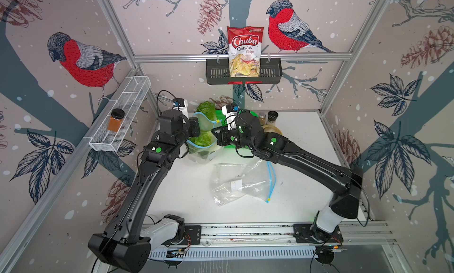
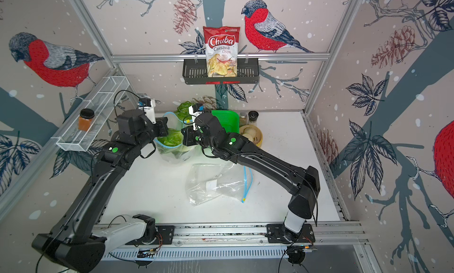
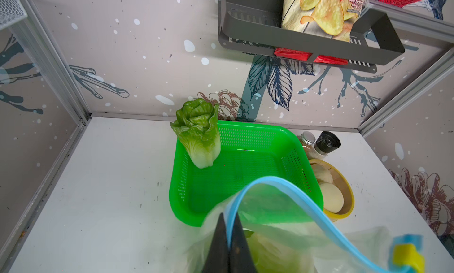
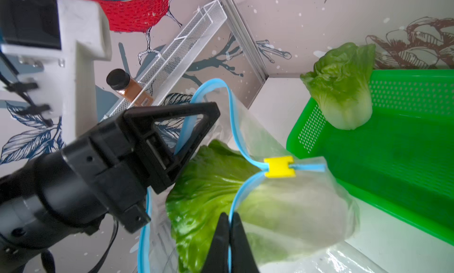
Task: Put the chinese cabbages into a zipper bag and zip it
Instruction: Adjust the zipper food storage bag at the center of the board.
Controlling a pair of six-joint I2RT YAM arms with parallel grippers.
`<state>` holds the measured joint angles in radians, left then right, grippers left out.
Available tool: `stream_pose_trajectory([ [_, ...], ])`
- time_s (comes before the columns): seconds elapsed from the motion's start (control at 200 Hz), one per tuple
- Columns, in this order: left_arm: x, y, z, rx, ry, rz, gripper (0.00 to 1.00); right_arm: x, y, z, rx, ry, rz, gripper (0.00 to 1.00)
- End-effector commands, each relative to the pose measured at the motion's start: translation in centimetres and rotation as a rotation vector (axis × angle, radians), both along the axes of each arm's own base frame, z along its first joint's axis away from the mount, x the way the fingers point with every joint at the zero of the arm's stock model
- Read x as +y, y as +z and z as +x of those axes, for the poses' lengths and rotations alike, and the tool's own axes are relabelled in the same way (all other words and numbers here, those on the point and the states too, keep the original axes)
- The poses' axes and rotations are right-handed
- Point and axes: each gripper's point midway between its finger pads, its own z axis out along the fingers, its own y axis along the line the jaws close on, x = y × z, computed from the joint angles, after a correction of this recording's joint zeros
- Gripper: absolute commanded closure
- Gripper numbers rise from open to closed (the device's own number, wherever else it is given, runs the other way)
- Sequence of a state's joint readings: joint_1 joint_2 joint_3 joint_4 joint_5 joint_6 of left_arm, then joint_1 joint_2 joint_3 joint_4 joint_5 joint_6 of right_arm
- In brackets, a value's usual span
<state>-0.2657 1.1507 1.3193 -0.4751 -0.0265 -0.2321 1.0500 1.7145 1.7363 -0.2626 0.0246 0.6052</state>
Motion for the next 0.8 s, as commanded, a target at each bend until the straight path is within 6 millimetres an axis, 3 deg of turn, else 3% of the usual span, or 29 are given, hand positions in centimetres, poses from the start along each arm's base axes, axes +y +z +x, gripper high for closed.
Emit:
stream_pose_trajectory([
  [0.0,-0.6,-1.4,0.1,0.035,-0.047,0.039,1.0,0.2,-0.4,1.3,-0.006,-0.057,-0.001,0.94],
  [0.245,-1.2,-3.0,0.9,0.06,-0.103,0.078,1.0,0.4,-1.2,1.4,-0.001,-0.061,0.004,0.91],
  [0.46,-1.3,-3.3,0.9,0.06,-0.113,0.088,1.0,1.1,-0.4,0.9,-0.038,-0.01,0.01,0.83],
  [0.645,-0.9,-3.2,0.8,0.052,-0.112,0.118,1.0,0.0,1.5,-0.7,-0.136,0.068,0.041,0.63],
  [0.795,-0.4,-3.4,0.9,0.047,-0.11,0.139,1.0,-2.2,3.7,-1.1,-0.212,0.137,0.078,0.49],
])
